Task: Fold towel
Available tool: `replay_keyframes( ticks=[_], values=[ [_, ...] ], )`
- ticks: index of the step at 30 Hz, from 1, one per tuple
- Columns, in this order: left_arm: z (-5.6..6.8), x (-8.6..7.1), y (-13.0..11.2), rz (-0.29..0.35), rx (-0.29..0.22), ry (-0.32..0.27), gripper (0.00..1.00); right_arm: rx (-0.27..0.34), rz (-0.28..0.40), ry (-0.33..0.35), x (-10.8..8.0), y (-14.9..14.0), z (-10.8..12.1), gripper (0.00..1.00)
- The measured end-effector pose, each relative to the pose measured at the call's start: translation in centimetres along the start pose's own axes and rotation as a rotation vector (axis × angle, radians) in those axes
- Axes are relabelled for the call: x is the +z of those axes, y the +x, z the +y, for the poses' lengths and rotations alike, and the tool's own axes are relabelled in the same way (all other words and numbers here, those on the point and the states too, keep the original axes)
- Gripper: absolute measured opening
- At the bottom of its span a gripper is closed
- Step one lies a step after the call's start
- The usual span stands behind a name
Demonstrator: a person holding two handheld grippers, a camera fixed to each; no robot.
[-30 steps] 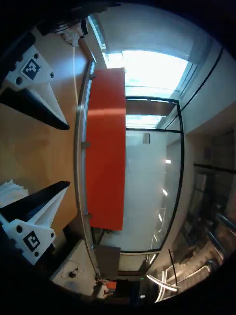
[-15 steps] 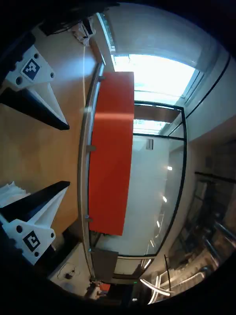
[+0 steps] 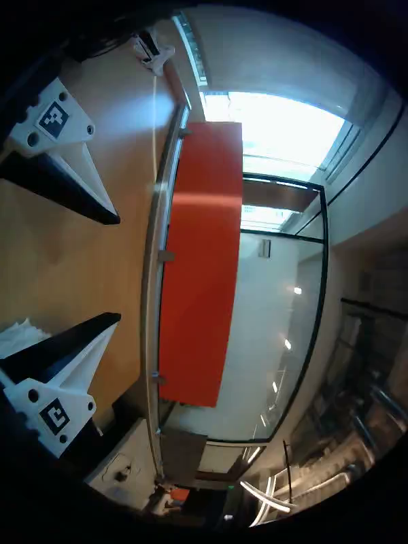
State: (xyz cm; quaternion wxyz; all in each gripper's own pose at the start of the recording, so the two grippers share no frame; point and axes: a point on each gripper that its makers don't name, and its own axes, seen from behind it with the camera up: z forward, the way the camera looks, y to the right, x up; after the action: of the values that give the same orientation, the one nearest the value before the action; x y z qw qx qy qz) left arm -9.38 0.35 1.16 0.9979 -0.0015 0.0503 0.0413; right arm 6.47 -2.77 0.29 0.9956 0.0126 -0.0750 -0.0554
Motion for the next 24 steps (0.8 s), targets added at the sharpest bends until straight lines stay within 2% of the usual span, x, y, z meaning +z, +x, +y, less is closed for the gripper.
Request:
replay_keyframes(
  ticks=[8,24],
  values=[
    [-0.4,-0.1,-1.3,0.004,-0.014,0.007,0.66,0.023,0.006,-0.014,0.3,-0.6,0.5,1.0],
    [-0.5,-0.1,-2.9,-0.014,-0.043,0.009,0.66,0.016,0.001,-0.021,0.4,-0.9,0.8,1.0]
  ],
)
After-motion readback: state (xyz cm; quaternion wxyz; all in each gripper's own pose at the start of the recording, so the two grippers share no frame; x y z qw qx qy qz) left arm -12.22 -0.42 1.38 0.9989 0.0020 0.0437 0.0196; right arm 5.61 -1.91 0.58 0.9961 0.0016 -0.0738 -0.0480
